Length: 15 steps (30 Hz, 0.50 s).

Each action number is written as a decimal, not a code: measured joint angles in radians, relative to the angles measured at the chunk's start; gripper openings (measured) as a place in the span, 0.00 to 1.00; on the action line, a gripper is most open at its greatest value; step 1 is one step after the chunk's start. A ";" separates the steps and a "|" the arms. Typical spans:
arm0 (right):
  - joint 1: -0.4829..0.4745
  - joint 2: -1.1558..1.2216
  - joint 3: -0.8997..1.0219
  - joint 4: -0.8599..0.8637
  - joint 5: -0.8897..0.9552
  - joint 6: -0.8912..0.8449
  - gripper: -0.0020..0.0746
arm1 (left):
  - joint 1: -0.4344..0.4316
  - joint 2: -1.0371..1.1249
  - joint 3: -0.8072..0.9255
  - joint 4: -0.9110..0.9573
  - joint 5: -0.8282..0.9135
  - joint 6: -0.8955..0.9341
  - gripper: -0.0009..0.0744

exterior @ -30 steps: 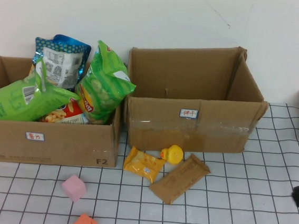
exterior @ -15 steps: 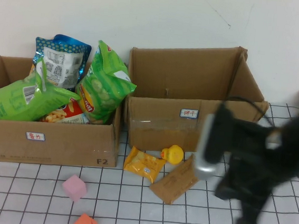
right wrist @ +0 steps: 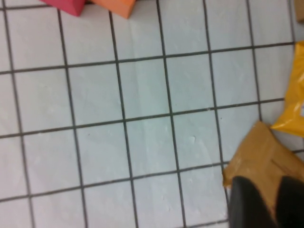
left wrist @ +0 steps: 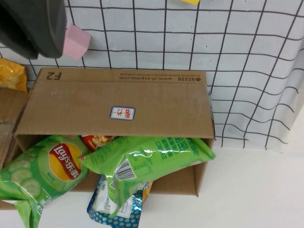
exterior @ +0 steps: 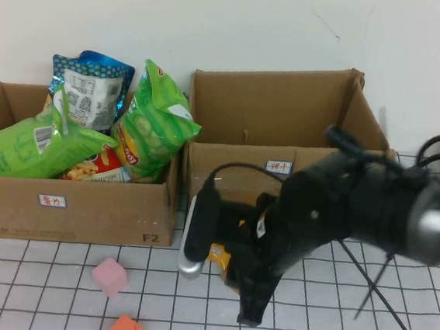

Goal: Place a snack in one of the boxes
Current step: Pick up the biscuit

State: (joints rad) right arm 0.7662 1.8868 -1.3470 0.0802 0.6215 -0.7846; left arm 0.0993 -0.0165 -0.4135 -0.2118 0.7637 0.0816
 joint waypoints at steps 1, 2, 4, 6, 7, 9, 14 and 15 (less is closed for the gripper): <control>0.000 0.018 0.000 -0.002 -0.014 0.000 0.23 | 0.000 0.000 0.000 0.000 0.000 0.000 0.01; 0.000 0.036 0.000 -0.004 -0.028 0.005 0.31 | 0.000 0.000 0.000 0.000 0.000 0.002 0.01; 0.000 0.068 0.000 -0.009 -0.065 0.024 0.49 | 0.000 0.000 0.000 0.000 0.000 0.011 0.01; 0.000 0.092 0.000 -0.013 -0.113 0.048 0.65 | 0.000 0.000 0.000 0.000 0.000 0.015 0.01; 0.000 0.105 -0.002 -0.013 -0.139 0.060 0.71 | 0.000 0.000 0.000 0.000 0.000 0.016 0.01; 0.000 0.127 -0.015 -0.013 -0.184 0.072 0.77 | 0.000 0.000 0.000 0.000 0.000 0.018 0.01; 0.000 0.187 -0.050 -0.013 -0.305 0.078 0.81 | 0.000 0.000 0.000 0.000 0.000 0.018 0.01; 0.000 0.201 -0.057 -0.015 -0.320 0.078 0.81 | 0.000 0.000 0.000 0.000 0.000 0.021 0.01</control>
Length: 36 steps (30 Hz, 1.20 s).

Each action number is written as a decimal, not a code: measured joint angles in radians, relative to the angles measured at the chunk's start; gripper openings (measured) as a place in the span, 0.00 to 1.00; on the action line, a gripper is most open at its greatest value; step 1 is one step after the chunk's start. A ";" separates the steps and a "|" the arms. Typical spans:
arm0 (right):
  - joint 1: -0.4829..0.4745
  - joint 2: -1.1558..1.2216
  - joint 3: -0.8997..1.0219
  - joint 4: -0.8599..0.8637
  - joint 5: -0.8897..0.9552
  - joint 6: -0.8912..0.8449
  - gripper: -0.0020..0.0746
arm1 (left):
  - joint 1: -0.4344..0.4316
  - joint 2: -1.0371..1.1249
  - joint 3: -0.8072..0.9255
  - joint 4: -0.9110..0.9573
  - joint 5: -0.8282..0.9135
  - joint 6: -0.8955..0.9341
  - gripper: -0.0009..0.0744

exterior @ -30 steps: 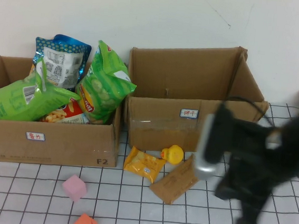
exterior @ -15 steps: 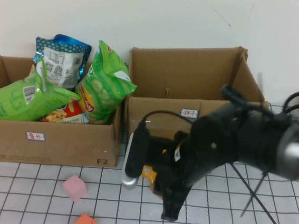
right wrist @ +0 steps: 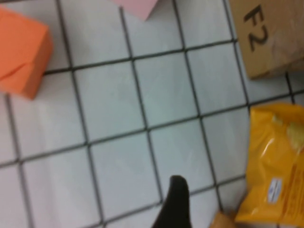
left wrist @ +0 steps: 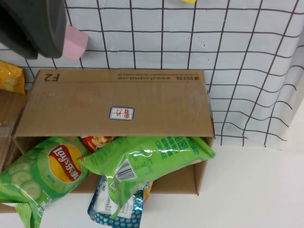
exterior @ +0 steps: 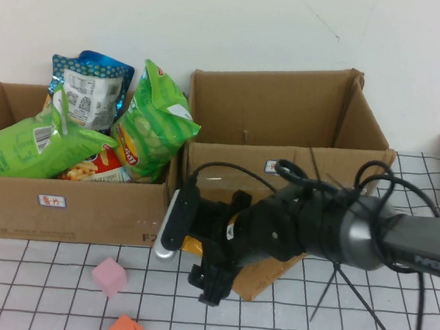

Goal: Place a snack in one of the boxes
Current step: Pick up the biscuit

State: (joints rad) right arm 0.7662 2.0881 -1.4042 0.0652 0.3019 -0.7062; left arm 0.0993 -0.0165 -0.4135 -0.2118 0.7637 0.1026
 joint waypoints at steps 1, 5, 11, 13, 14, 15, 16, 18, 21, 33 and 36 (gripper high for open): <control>0.000 0.014 -0.011 -0.002 -0.014 0.001 0.81 | 0.000 0.000 0.000 0.000 0.000 0.002 0.01; 0.000 0.069 -0.064 -0.037 -0.027 0.010 0.80 | 0.000 0.000 0.000 0.000 0.000 0.006 0.01; 0.000 0.136 -0.152 -0.152 -0.018 0.120 0.80 | 0.000 0.000 0.000 0.020 0.000 0.008 0.01; 0.000 0.153 -0.174 -0.225 -0.006 0.181 0.80 | 0.000 0.000 0.000 0.027 0.000 0.008 0.01; 0.000 0.163 -0.185 -0.267 0.002 0.218 0.80 | 0.000 0.000 0.000 0.029 0.000 0.009 0.01; 0.000 0.170 -0.196 -0.303 0.012 0.257 0.80 | 0.000 0.000 0.000 0.029 0.000 0.009 0.01; 0.000 0.180 -0.206 -0.345 0.027 0.298 0.80 | 0.000 0.000 0.000 0.029 0.000 0.009 0.01; 0.000 0.200 -0.219 -0.409 0.055 0.370 0.80 | 0.000 0.000 0.000 0.029 0.000 0.009 0.01; -0.009 0.222 -0.230 -0.467 0.077 0.443 0.80 | -0.009 0.000 0.000 0.030 0.000 0.011 0.01; -0.014 0.271 -0.250 -0.488 0.027 0.483 0.80 | -0.042 0.000 0.000 0.057 0.002 0.014 0.01; -0.014 0.283 -0.266 -0.493 0.027 0.493 0.79 | -0.042 0.000 0.000 0.057 0.002 0.017 0.01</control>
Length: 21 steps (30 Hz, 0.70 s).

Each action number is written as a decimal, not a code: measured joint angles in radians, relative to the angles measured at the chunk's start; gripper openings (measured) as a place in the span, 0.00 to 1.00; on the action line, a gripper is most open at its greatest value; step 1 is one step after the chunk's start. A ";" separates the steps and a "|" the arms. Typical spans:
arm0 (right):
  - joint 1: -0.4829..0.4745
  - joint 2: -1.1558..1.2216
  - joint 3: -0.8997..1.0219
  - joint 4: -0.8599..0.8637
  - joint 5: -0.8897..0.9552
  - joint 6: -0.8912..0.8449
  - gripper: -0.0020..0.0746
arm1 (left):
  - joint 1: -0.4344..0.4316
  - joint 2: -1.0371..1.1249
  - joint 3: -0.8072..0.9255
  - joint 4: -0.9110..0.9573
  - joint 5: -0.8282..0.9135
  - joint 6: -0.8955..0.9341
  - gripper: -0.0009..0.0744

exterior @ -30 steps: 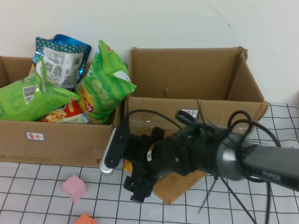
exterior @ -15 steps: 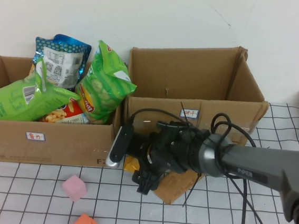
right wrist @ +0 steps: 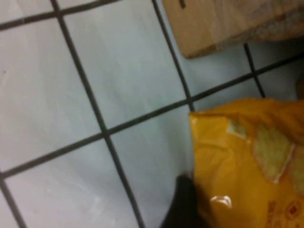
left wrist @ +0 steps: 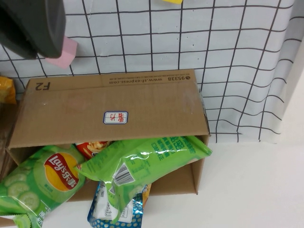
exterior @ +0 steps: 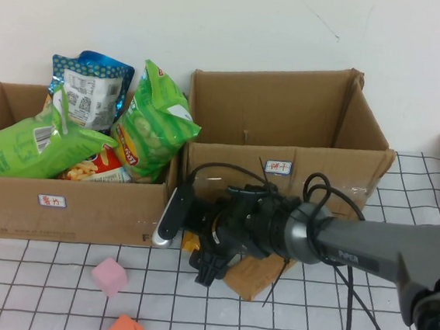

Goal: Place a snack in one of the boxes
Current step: Pick up the biscuit

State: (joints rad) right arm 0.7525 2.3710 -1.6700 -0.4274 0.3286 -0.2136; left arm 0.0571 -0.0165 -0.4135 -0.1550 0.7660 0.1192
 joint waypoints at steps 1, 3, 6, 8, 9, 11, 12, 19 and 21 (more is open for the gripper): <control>0.000 0.002 -0.002 0.001 0.004 0.000 0.77 | -0.002 0.000 0.000 0.000 0.000 0.000 0.01; 0.000 0.004 -0.006 0.001 0.009 0.004 0.69 | -0.002 0.000 0.000 0.002 0.000 0.000 0.01; 0.000 0.012 -0.027 0.003 0.042 0.023 0.52 | -0.002 0.000 0.000 0.002 0.000 0.004 0.01; 0.002 0.017 -0.054 0.007 0.086 0.048 0.47 | -0.002 0.000 0.000 0.002 0.000 0.004 0.01; 0.002 0.017 -0.069 0.012 0.112 0.057 0.47 | -0.002 0.000 0.000 0.002 0.000 0.004 0.01; 0.002 0.020 -0.104 0.024 0.185 0.069 0.47 | -0.002 0.000 0.000 0.002 0.000 0.004 0.01; 0.002 0.020 -0.119 0.034 0.224 0.071 0.47 | -0.002 0.000 0.000 0.002 0.000 0.004 0.01; 0.002 -0.049 -0.190 0.241 0.409 0.049 0.47 | -0.002 0.000 0.000 0.002 0.000 0.004 0.01; 0.002 -0.095 -0.193 0.336 0.475 0.012 0.46 | -0.002 0.000 0.000 0.002 0.000 0.004 0.01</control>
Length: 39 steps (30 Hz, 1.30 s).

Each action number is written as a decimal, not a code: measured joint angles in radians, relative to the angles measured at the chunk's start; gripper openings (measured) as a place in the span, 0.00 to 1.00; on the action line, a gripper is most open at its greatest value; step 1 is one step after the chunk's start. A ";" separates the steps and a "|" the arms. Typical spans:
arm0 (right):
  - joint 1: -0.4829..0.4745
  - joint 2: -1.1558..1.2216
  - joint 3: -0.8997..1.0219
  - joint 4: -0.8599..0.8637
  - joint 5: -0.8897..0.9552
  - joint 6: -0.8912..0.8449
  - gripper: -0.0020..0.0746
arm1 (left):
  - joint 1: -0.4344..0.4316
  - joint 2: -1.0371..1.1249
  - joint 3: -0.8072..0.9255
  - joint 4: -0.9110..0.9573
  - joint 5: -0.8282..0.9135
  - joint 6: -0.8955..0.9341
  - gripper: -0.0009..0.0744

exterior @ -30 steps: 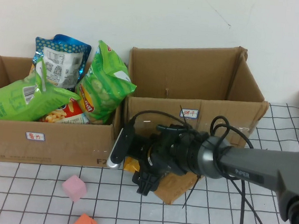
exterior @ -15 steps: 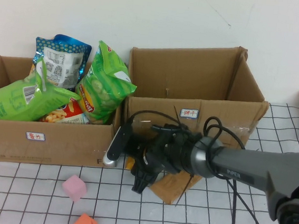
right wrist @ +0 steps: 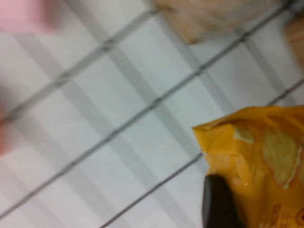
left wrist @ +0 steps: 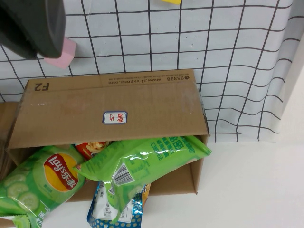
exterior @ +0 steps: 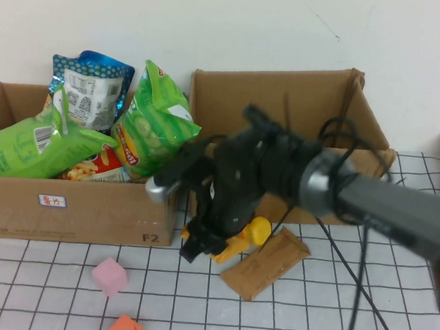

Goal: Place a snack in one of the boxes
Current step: Pick up the biscuit, then place the biscuit in the biscuit box

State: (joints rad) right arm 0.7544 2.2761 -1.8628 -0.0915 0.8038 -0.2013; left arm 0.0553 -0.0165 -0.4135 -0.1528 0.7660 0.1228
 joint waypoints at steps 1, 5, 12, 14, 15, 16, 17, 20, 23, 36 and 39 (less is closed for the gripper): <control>0.000 -0.023 -0.002 0.061 0.038 -0.032 0.46 | 0.000 0.000 0.000 0.000 0.000 0.000 0.01; 0.000 -0.107 -0.002 0.335 0.187 -0.199 0.43 | 0.000 0.000 0.000 0.000 0.000 0.000 0.01; -0.005 -0.269 -0.002 0.577 0.234 -0.378 0.14 | 0.000 0.000 0.000 0.008 0.000 0.000 0.01; -0.026 -0.315 -0.002 0.555 0.185 -0.375 0.14 | 0.000 0.000 0.000 0.008 0.000 0.000 0.01; -0.039 -0.329 -0.002 0.542 0.156 -0.368 0.14 | 0.000 0.000 0.000 0.008 0.000 0.000 0.01; -0.061 -0.342 -0.002 0.537 0.115 -0.361 0.14 | 0.000 0.000 0.000 0.008 0.000 0.000 0.01; -0.084 -0.349 -0.002 0.530 0.071 -0.357 0.14 | 0.000 0.000 0.000 0.008 0.000 0.000 0.01; -0.152 -0.349 -0.002 0.520 -0.063 -0.350 0.14 | 0.000 0.000 0.000 0.010 0.000 0.000 0.01; -0.218 -0.325 -0.002 0.518 -0.203 -0.350 0.14 | 0.000 0.000 0.000 0.011 0.000 0.000 0.01; -0.358 -0.186 -0.002 0.562 -0.276 -0.330 0.66 | 0.000 0.000 0.000 0.012 0.000 0.002 0.01; -0.368 -0.225 -0.002 0.563 -0.210 -0.327 0.58 | 0.000 0.000 0.000 0.012 0.000 0.004 0.01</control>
State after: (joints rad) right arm 0.3860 2.0509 -1.8645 0.4713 0.5940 -0.5279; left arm 0.0553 -0.0165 -0.4135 -0.1405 0.7660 0.1272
